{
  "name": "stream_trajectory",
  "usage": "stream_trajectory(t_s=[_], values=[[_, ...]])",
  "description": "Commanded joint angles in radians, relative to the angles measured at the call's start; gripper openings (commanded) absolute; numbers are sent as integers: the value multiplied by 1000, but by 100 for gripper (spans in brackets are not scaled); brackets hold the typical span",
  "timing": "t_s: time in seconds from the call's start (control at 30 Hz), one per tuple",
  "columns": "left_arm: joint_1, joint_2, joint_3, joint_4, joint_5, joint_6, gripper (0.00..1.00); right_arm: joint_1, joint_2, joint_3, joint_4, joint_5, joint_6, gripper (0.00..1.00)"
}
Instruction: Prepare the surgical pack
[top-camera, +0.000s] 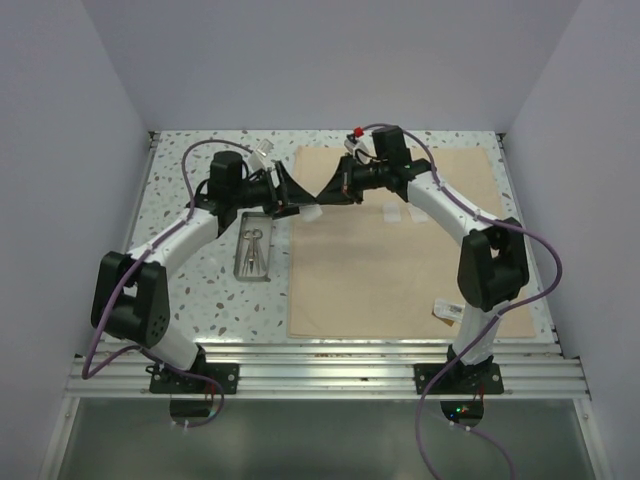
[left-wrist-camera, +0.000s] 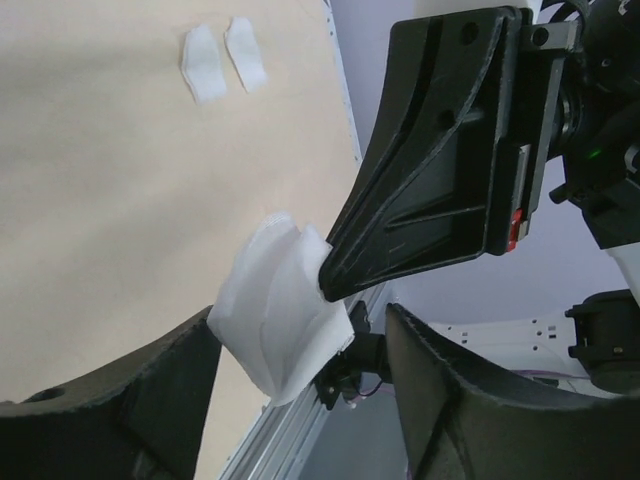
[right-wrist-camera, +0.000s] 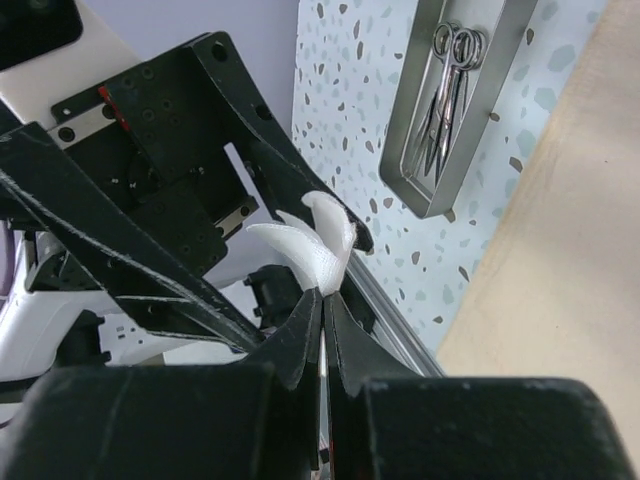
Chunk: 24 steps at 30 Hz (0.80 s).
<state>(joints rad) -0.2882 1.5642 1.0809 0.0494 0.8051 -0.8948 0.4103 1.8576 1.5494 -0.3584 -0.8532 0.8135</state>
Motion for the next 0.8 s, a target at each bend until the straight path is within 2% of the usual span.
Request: stream_trajectory(t_s=[0.0,0.17,0.2,0.27,0.3,0.33,0.37,0.43,0.47,0.5,0.63,0.67,0.77], values=[[12,-35,-22,50,19,-21,67,1,-58,-2,49,-40,32,0],[32,-43,-27,3,9,-6,40,4,-55,0,50,-37,32,0],[34,-44,-27,-3,8,-1,29,7,-52,-2,50,-38,33,0],[41,-46,-26,-16,6,8,17,12,-51,0,52,-38,30,0],[43,-49,-22,-23,3,11,4,12,-46,1,49,-38,29,0],[50,-47,-19,-35,-6,34,0,13,-43,6,35,-34,23,9],[52,-47,-9,-121,-36,58,0,12,-40,18,0,-6,-20,18],[66,-30,43,-222,-75,162,0,12,-17,92,-189,55,-106,36],[70,-20,88,-344,-124,203,0,10,-5,119,-255,98,-191,39],[75,5,108,-409,-147,244,0,4,5,167,-368,176,-227,41],[106,75,188,-737,-338,440,0,-13,25,187,-476,289,-319,46],[112,89,204,-776,-416,462,0,-19,26,183,-482,295,-330,46],[130,119,194,-821,-481,523,0,-24,35,164,-499,306,-355,47]])
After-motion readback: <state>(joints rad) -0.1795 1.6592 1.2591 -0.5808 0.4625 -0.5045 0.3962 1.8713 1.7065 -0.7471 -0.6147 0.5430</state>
